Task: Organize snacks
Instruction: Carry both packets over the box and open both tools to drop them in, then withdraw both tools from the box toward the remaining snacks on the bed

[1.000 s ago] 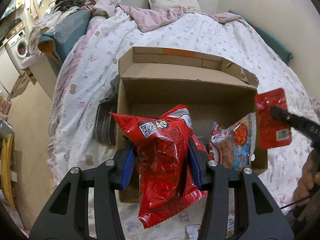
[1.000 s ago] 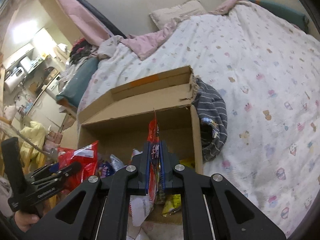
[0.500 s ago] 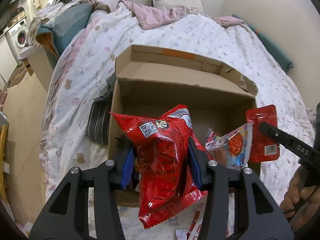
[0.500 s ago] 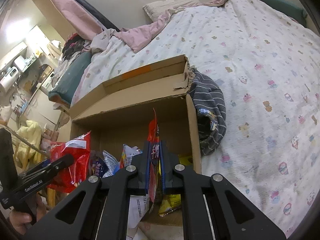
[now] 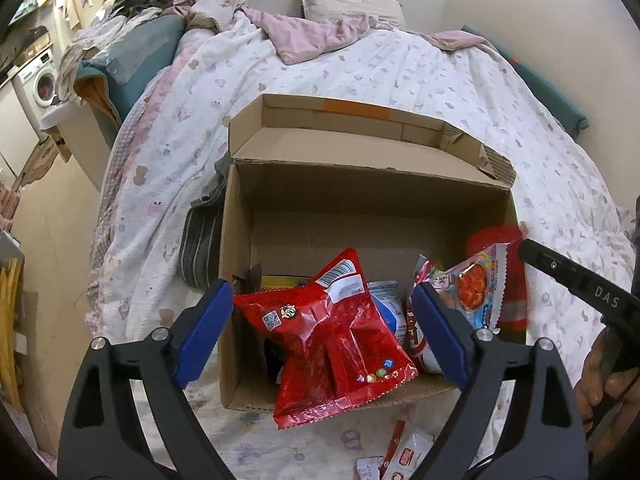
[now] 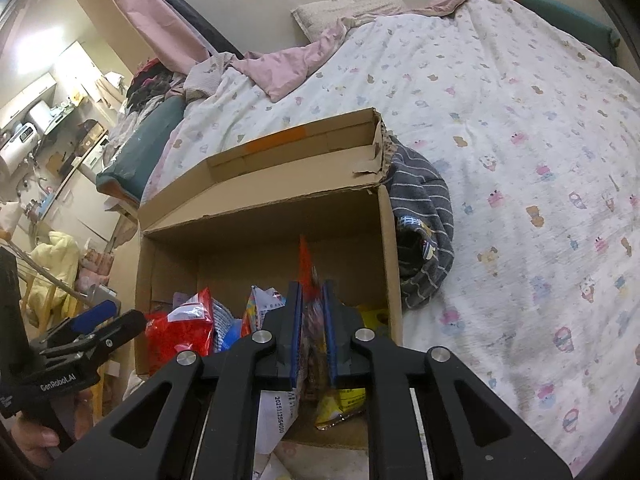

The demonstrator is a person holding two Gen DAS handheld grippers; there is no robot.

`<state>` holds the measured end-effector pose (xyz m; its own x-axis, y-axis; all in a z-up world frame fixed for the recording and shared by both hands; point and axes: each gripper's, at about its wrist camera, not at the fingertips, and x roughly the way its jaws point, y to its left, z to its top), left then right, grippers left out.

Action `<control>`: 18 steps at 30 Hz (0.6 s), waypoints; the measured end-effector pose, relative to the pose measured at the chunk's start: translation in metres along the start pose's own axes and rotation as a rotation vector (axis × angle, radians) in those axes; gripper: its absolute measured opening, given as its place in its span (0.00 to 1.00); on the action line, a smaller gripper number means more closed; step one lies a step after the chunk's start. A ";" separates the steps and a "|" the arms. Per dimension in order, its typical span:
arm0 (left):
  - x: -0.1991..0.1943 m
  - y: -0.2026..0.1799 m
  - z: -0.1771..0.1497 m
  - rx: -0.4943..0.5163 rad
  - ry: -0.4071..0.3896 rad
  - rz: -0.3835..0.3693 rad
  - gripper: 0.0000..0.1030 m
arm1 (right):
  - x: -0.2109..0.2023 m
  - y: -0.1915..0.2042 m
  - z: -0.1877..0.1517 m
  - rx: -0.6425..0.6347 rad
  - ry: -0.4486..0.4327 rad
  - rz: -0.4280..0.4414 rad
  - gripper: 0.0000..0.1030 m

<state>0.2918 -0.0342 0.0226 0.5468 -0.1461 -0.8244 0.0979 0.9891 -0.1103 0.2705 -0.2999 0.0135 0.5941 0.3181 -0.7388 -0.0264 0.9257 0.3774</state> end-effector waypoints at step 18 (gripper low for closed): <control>0.003 0.002 -0.002 -0.003 0.007 0.001 0.86 | -0.013 -0.009 0.003 0.053 -0.049 0.015 0.54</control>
<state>0.2914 -0.0330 0.0189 0.5414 -0.1447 -0.8282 0.0945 0.9893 -0.1111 0.2657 -0.3132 0.0217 0.6327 0.3204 -0.7051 0.0062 0.9083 0.4182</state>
